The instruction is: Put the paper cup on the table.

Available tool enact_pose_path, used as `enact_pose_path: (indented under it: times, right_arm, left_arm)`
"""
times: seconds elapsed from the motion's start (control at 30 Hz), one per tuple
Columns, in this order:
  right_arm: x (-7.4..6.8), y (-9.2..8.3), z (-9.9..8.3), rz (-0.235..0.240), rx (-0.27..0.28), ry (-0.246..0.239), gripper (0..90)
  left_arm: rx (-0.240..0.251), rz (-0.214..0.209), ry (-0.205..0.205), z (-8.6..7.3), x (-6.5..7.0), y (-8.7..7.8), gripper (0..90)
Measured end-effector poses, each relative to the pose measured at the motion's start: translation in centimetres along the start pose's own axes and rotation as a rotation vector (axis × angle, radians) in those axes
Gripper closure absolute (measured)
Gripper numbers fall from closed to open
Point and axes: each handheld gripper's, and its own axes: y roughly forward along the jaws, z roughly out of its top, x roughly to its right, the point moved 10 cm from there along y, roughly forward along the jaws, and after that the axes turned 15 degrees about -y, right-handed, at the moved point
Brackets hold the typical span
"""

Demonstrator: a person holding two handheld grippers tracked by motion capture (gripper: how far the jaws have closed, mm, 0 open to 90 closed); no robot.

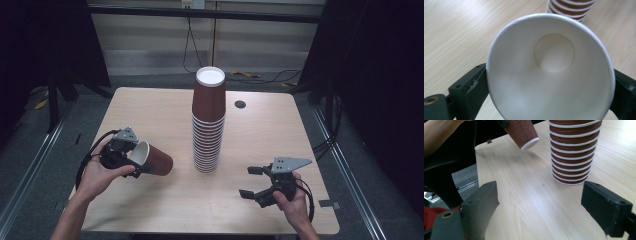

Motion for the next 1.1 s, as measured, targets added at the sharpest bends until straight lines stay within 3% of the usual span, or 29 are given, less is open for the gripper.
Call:
enact_pose_path:
  times: [0.23, 0.8, 1.1]
  right_arm:
    - [0.1, 0.0, 0.0, -0.002, -0.002, 0.001, 13.9]
    - [0.2, 0.0, -0.3, -0.008, -0.009, 0.000, 14.0]
    - [0.2, 0.1, -0.4, -0.003, -0.015, 0.000, 14.1]
  left_arm:
    - [-0.060, 0.059, -0.022, 0.6, -1.5, 0.4, 6.0]
    - [-0.231, 0.197, 0.026, 1.5, -2.9, 1.7, 6.8]
    - [-0.224, 0.205, 0.032, 2.4, -2.7, 2.7, 5.1]
